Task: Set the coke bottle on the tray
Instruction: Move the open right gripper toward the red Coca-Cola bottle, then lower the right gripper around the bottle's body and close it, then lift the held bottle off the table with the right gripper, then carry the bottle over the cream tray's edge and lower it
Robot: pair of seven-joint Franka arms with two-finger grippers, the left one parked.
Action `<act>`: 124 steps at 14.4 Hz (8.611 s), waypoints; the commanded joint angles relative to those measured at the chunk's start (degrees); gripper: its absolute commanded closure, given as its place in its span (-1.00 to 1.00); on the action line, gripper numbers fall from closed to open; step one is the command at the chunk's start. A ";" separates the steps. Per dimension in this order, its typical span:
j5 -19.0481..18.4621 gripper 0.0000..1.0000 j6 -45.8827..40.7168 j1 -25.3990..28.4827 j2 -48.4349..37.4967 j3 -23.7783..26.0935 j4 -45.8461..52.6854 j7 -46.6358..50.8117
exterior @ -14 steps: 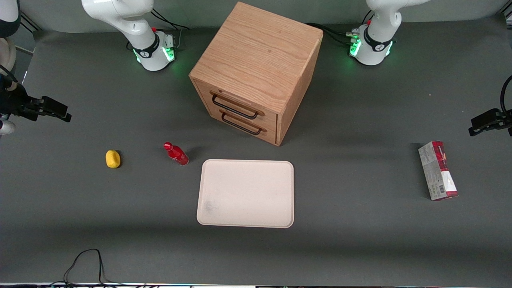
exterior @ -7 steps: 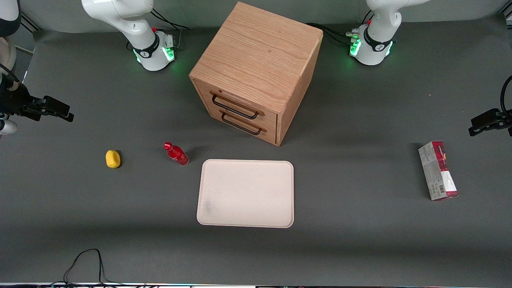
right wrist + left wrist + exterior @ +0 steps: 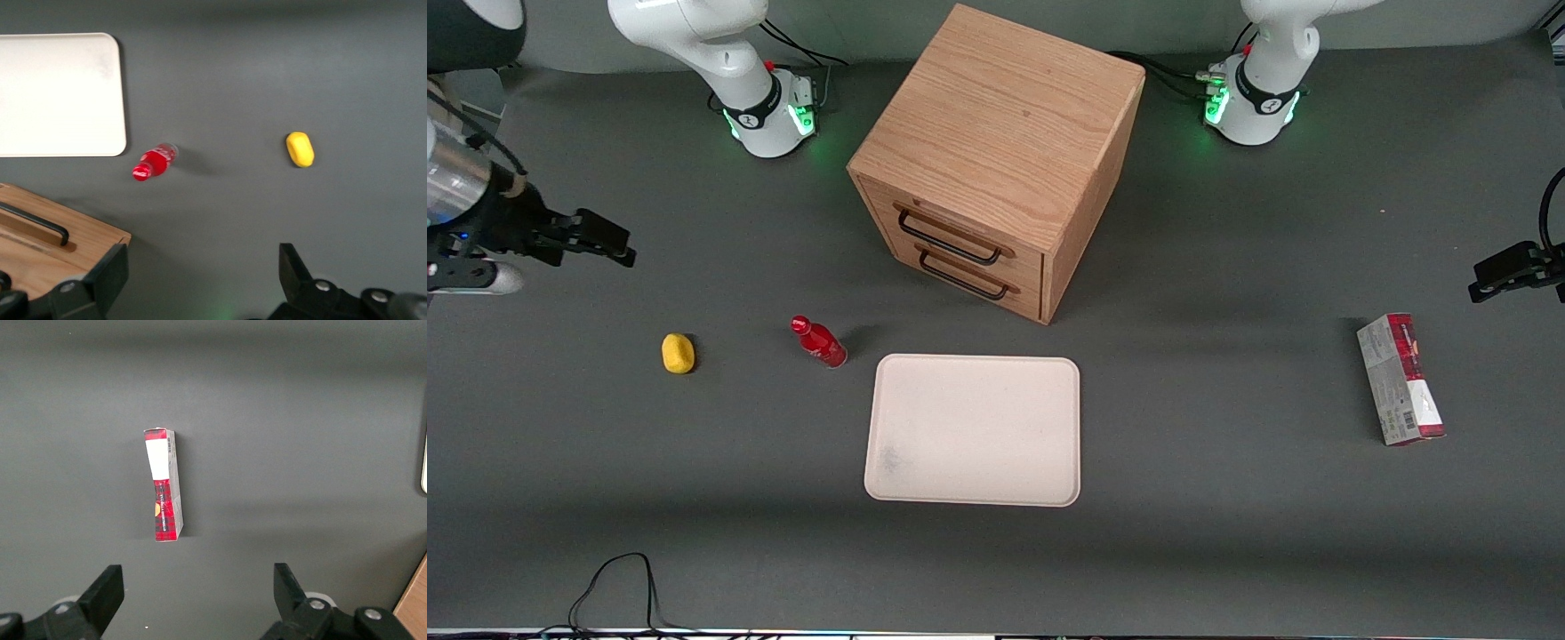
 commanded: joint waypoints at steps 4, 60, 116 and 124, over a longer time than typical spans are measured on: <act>0.71 -1.00 2.39 10.26 -1.16 -0.29 -3.36 11.81; -2.02 -1.00 45.37 14.06 8.85 -1.61 -33.34 13.32; 0.71 1.00 9.06 13.53 46.19 1.11 42.51 11.83; 0.71 1.00 14.95 13.71 53.05 1.20 42.25 11.92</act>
